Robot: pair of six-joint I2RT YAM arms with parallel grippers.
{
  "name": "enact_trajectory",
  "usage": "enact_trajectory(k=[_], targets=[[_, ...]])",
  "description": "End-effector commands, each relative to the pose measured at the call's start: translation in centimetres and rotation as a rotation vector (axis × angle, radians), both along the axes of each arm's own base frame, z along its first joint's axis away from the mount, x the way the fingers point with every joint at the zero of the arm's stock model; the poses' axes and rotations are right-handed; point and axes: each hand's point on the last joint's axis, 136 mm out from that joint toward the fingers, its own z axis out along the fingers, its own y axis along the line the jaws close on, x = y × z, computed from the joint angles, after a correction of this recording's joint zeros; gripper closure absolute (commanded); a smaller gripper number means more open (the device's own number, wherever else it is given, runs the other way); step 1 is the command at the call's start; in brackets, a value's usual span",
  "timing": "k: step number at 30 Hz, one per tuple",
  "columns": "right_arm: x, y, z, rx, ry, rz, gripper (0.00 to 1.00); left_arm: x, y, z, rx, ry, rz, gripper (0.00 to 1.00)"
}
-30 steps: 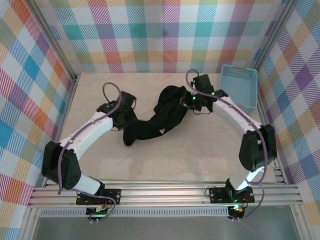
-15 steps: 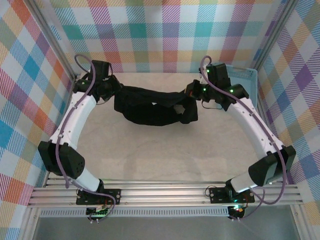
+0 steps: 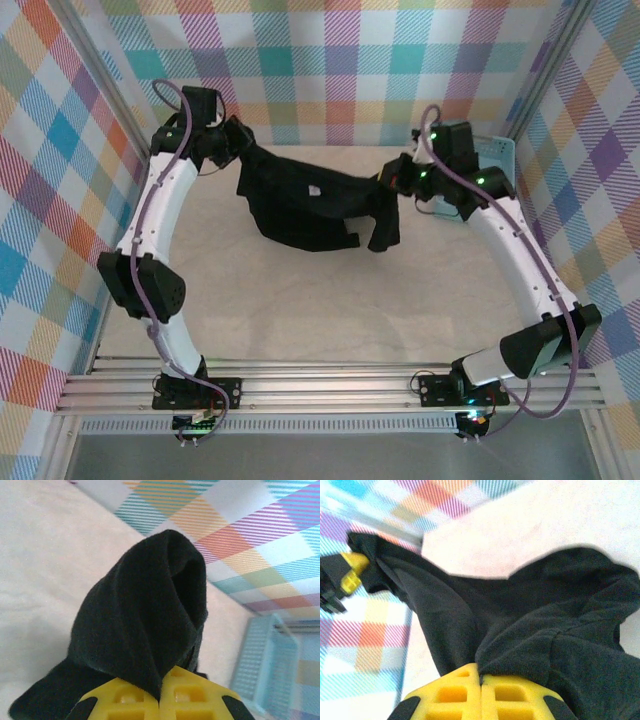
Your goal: Fold and stack the t-shirts
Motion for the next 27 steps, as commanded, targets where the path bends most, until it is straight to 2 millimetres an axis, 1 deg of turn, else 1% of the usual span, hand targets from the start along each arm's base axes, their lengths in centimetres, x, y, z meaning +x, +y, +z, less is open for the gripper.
enact_trajectory(k=[1, 2, 4, 5, 7, 8, 10, 12, 13, 15, 18, 19, 20, 21, 22, 23, 24, 25, 26, 27], targets=[[1.6, -1.9, 5.6, 0.104, -0.103, -0.045, 1.0, 2.6, -2.4, 4.6, -0.18, -0.128, -0.072, 1.0], [1.8, -2.4, 6.9, 0.118, -0.127, -0.054, 1.0, 3.3, -3.3, 5.9, -0.225, -0.16, -0.098, 1.0], [1.7, -3.3, 9.4, 0.138, -0.181, -0.065, 1.0, 3.9, -4.7, 8.5, -0.28, -0.222, -0.137, 1.0], [1.2, -3.5, 10.8, 0.147, -0.213, -0.064, 1.0, 3.9, -5.3, 10.5, -0.296, -0.27, -0.158, 1.0], [0.1, -3.6, 12.8, 0.164, -0.26, -0.048, 1.0, 3.8, -5.7, 13.6, -0.314, -0.34, -0.179, 1.0], [-0.7, -3.4, 13.4, 0.178, -0.27, -0.03, 1.0, 3.6, -5.7, 14.9, -0.32, -0.374, -0.183, 1.0], [-2.2, -2.6, 14.0, 0.224, -0.272, 0.025, 1.0, 3.4, -4.8, 16.4, -0.314, -0.412, -0.167, 1.0], [-3.9, -1.0, 13.7, 0.269, -0.27, 0.096, 1.0, 3.5, -3.3, 16.6, -0.292, -0.416, -0.128, 1.0], [-4.9, 0.2, 13.3, 0.292, -0.26, 0.146, 1.0, 3.6, -2.3, 16.1, -0.263, -0.403, -0.101, 1.0], [-6.7, 3.3, 11.3, 0.313, -0.201, 0.244, 1.0, 3.9, 0.0, 13.9, -0.198, -0.342, -0.023, 1.0], [-9.5, 10.4, 6.4, 0.306, -0.088, 0.395, 1.0, 4.8, 3.6, 9.1, -0.084, -0.22, 0.093, 1.0], [-10.5, 13.2, 4.3, 0.31, -0.037, 0.438, 1.0, 4.9, 5.0, 6.9, -0.037, -0.165, 0.14, 1.0], [-11.4, 15.9, 2.0, 0.31, 0.017, 0.474, 1.0, 5.0, 6.2, 4.6, 0.002, -0.102, 0.179, 0.97], [-12.1, 18.3, -0.2, 0.298, 0.068, 0.505, 1.0, 5.0, 7.1, 2.6, 0.027, -0.049, 0.202, 0.93], [-12.7, 20.9, -2.6, 0.278, 0.122, 0.536, 1.0, 4.8, 7.8, 0.5, 0.061, 0.014, 0.213, 0.82], [-13.1, 23.0, -4.9, 0.265, 0.182, 0.557, 1.0, 4.4, 8.6, -1.4, 0.107, 0.077, 0.231, 0.61], [-13.3, 24.6, -7.0, 0.26, 0.244, 0.574, 0.91, 3.7, 9.1, -2.5, 0.144, 0.123, 0.237, 0.47], [-13.4, 26.0, -8.8, 0.264, 0.303, 0.595, 0.74, 2.8, 9.5, -3.8, 0.184, 0.178, 0.245, 0.37], [-13.3, 26.8, -10.6, 0.262, 0.359, 0.605, 0.61, 1.6, 10.1, -4.7, 0.225, 0.227, 0.262, 0.33], [-13.3, 27.1, -11.6, 0.252, 0.388, 0.612, 0.51, 0.4, 10.6, -5.1, 0.259, 0.256, 0.275, 0.32]])
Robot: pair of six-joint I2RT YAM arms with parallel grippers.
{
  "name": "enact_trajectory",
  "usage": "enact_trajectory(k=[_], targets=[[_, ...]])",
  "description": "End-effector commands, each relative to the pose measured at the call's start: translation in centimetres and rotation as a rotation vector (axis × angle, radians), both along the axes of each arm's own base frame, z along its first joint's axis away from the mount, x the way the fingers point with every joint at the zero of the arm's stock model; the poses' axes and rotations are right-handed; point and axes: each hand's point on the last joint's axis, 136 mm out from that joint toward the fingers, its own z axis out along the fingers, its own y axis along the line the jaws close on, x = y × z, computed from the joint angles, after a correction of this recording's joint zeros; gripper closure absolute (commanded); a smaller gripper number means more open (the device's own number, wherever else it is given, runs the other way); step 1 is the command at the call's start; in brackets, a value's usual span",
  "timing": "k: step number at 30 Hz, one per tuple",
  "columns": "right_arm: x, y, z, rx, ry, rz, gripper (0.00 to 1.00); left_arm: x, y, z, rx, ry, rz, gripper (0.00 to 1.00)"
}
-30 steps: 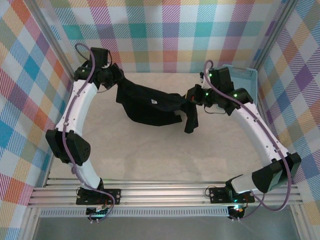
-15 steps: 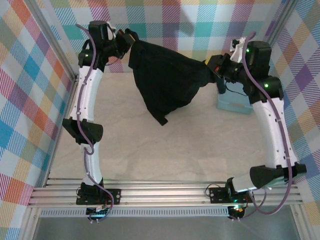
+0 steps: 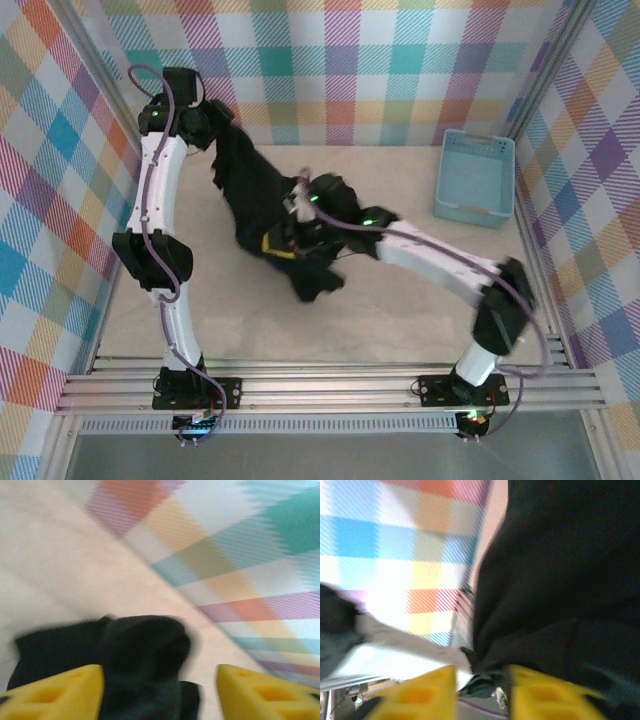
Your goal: Fold and stack the t-shirts
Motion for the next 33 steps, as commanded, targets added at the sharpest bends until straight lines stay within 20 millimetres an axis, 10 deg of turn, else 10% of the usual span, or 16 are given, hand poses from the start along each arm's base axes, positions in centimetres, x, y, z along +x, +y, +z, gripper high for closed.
enact_trajectory(k=[1, 7, 13, 18, 28, 33], targets=[[0.2, 1.7, -0.9, 0.034, 0.08, 0.026, 0.41, -5.4, 3.0, -2.0, 0.179, 0.17, 0.057, 0.31], [2.9, -3.2, -1.5, -0.049, 0.014, -0.052, 0.38, -14.8, 1.2, -5.5, 0.172, 0.225, 0.003, 0.32], [10.8, -13.1, -8.0, -0.29, -0.01, -0.282, 0.41, -26.5, -6.2, -13.8, -0.084, 0.444, -0.077, 0.35], [15.0, -16.3, -11.7, -0.399, -0.006, -0.332, 0.37, -34.4, -10.9, -18.5, -0.111, 0.518, -0.073, 0.33], [19.0, -16.9, -18.7, -0.569, 0.092, -0.355, 0.57, -33.7, -10.3, -24.9, 0.014, 0.608, 0.006, 0.43], [18.1, -19.1, -17.9, -0.608, 0.042, -0.417, 1.0, -33.1, -7.3, -29.0, 0.015, 0.684, 0.117, 0.94]])
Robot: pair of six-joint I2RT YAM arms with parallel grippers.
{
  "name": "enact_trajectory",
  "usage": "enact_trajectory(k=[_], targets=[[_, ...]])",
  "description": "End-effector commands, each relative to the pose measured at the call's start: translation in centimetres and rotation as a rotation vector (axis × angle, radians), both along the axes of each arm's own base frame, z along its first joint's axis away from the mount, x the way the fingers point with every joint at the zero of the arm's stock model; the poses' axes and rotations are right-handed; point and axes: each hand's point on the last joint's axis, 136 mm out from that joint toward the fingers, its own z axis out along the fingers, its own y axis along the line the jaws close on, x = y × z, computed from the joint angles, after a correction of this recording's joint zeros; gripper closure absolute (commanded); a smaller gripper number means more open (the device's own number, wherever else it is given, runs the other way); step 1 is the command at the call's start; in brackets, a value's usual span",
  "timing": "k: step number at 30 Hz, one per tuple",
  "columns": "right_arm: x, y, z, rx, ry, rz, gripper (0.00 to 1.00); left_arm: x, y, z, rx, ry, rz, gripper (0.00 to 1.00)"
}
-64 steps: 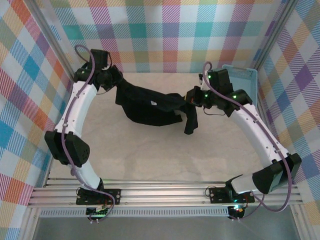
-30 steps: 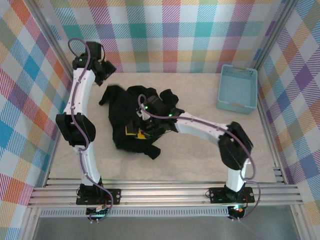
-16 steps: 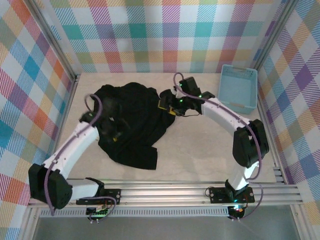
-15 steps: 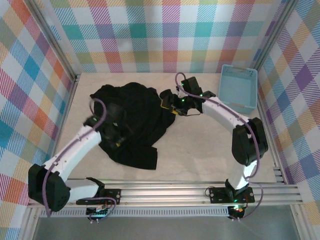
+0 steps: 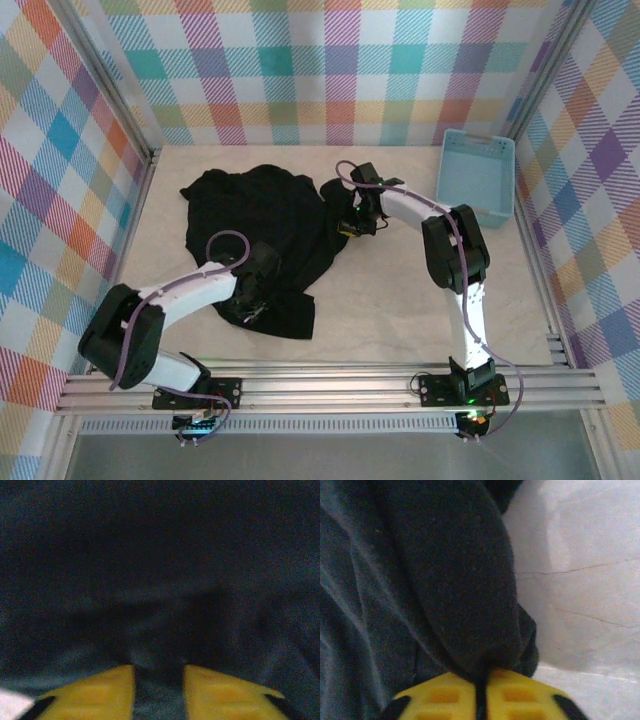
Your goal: Fold and stack the t-shirts
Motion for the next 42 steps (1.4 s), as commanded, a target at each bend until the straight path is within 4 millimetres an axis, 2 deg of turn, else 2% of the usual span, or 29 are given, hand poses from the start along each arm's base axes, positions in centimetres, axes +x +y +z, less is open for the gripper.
enact_trajectory(k=[1, 3, 5, 7, 9, 11, 13, 15, 16, 18, 21, 23, 27, 30, 33, 36, 42], targets=[[-1.3, -2.1, 2.6, -0.042, -0.065, -0.037, 1.0, 0.7, 2.5, -2.0, 0.033, 0.023, 0.071, 1.0], [-3.0, -3.3, 4.3, -0.036, -0.097, -0.07, 1.0, 1.3, 4.1, -2.3, 0.033, 0.038, 0.093, 1.0], [-5.6, -4.0, 5.5, 0.001, -0.11, -0.107, 1.0, 2.2, 6.0, -1.3, 0.073, 0.024, 0.095, 1.0], [-9.6, -4.4, 5.3, 0.017, -0.08, -0.134, 1.0, 3.3, 8.0, 0.1, 0.12, -0.003, 0.089, 1.0], [-13.5, -3.8, 4.2, 0.043, -0.033, -0.135, 1.0, 4.6, 9.7, 1.4, 0.153, -0.024, 0.075, 1.0], [-16.2, -2.5, 3.2, 0.089, 0.018, -0.118, 0.99, 5.6, 11.1, 2.4, 0.178, -0.026, 0.068, 1.0], [-17.4, -2.1, 3.2, 0.097, 0.03, -0.11, 0.93, 6.2, 12.6, 3.4, 0.226, -0.021, 0.061, 1.0], [-16.9, -2.9, 4.4, 0.076, -0.011, -0.12, 0.66, 6.6, 13.8, 4.7, 0.275, -0.034, 0.044, 1.0], [-16.2, -3.6, 5.3, 0.059, -0.041, -0.137, 0.55, 6.6, 14.0, 5.3, 0.287, -0.044, 0.038, 1.0], [-14.4, -5.5, 7.1, 0.052, -0.097, -0.178, 0.45, 6.4, 13.6, 6.1, 0.264, -0.078, 0.024, 1.0], [-11.5, -8.7, 8.7, 0.035, -0.149, -0.258, 0.44, 5.6, 12.0, 6.5, 0.197, -0.106, -0.017, 0.94], [-9.8, -9.3, 8.7, 0.03, -0.147, -0.273, 0.44, 5.4, 11.2, 6.8, 0.176, -0.123, -0.04, 0.91], [-6.5, -7.2, 8.5, 0.044, -0.127, -0.23, 0.45, 6.4, 10.4, 8.0, 0.146, -0.16, -0.057, 0.89], [-5.1, -6.5, 7.3, 0.029, -0.084, -0.233, 0.49, 7.5, 9.5, 9.2, 0.117, -0.181, -0.065, 0.89], [-5.2, -6.4, 5.7, 0.012, -0.032, -0.243, 0.56, 7.8, 8.7, 9.7, 0.092, -0.181, -0.072, 0.89], [-5.9, -7.3, 5.2, -0.008, -0.037, -0.272, 0.55, 7.4, 8.4, 10.0, 0.084, -0.176, -0.084, 0.89], [-5.7, -6.8, 5.1, 0.013, -0.046, -0.248, 0.56, 4.5, 8.4, 10.0, 0.067, -0.167, -0.078, 0.81]])
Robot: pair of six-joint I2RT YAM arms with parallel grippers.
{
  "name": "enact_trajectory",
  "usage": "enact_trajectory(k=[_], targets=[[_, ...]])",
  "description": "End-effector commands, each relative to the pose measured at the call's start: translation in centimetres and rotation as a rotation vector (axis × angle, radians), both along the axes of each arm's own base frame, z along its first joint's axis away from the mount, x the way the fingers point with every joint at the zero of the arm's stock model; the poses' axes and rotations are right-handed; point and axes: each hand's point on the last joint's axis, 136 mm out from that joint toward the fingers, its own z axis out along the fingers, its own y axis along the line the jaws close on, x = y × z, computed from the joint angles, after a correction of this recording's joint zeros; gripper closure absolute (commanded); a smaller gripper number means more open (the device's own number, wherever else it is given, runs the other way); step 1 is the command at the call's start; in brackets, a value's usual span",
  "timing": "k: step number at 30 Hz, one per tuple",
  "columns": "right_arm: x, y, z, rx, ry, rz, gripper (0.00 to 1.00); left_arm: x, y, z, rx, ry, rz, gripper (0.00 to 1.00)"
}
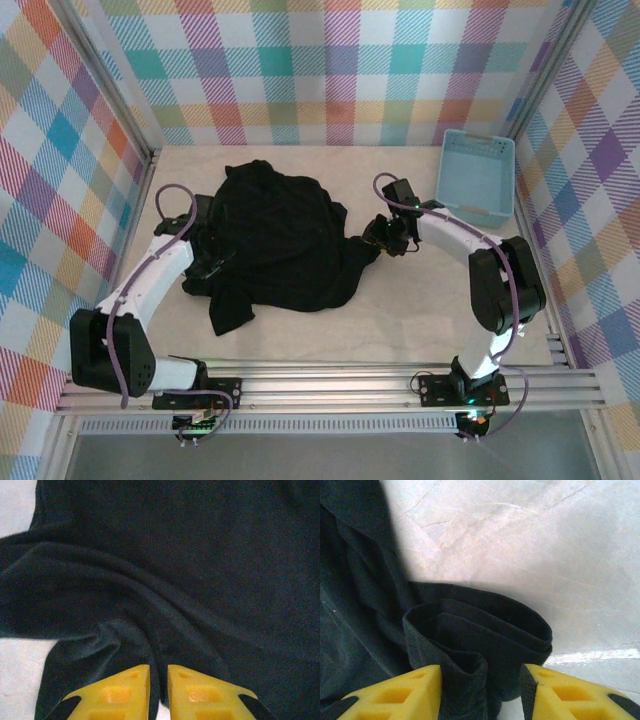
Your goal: Fold and stack the t-shirts
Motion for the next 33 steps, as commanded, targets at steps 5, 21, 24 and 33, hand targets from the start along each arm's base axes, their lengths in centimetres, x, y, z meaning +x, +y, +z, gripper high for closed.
enact_trajectory(k=[5, 21, 24, 33], targets=[[-0.7, 0.8, 0.9, 0.042, -0.002, -0.013, 0.61, -5.9, -0.2, -1.2, -0.062, 0.064, 0.014, 0.79], [-0.3, 1.6, 0.9, 0.13, -0.039, -0.071, 1.0, -11.4, 1.1, -3.1, -0.031, 0.177, 0.055, 0.65], [0.1, 0.5, 3.0, 0.104, -0.106, -0.095, 1.0, -12.7, 1.6, -3.7, -0.02, 0.188, 0.087, 0.58], [1.4, -4.1, 8.8, 0.033, -0.223, -0.134, 1.0, -11.3, -1.0, -5.2, -0.169, 0.146, 0.11, 0.52]])
